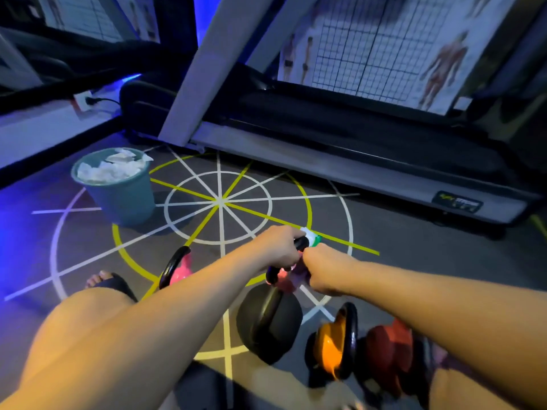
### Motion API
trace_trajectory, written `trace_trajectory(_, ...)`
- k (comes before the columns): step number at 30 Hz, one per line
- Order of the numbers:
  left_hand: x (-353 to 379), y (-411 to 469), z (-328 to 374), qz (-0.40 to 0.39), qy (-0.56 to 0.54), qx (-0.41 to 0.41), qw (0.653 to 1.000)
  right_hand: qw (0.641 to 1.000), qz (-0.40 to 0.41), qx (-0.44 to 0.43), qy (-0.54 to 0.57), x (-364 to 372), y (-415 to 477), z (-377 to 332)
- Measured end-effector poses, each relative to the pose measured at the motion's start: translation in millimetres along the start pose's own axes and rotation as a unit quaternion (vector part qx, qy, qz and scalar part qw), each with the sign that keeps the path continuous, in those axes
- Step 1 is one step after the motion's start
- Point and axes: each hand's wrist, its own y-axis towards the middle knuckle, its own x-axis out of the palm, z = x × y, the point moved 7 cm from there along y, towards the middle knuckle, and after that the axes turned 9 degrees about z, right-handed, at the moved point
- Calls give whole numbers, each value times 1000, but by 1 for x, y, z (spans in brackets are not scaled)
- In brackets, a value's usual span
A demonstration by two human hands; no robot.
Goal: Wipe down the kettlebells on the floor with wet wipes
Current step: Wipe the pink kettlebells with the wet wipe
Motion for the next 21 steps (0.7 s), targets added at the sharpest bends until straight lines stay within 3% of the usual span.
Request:
trace_trajectory(3, 3, 6, -8, -12, -51, -24, 998, 1000, 3, 14, -18, -1, 6, 2)
trace_trajectory(6, 3, 10, -19, -27, -55, -32, 998, 990, 74, 51, 111, 1, 8, 18)
trace_trajectory(10, -5, 9, -33, -23, -65, -31, 997, 902, 240, 102, 343, 10, 0, 35)
trace_trajectory(11, -7, 9, -37, -12, -84, -37, 996, 881, 276, 104, 370, 10, -1, 33)
trace_trajectory(13, -10, 9, -48, 16, -109, -55, 992, 874, 320, 114, 347, 9, 4, 26)
trace_trajectory(15, -11, 10, -56, 30, -138, -74, 987, 884, 320, 129, 314, 18, 11, 20)
trace_trajectory(18, -6, 10, -59, 30, -184, -89, 978, 871, 278, 104, 391, 51, 14, 13)
trace_trajectory(21, -1, 12, -56, 30, -189, -80, 978, 873, 177, 95, 445, 94, 22, 3)
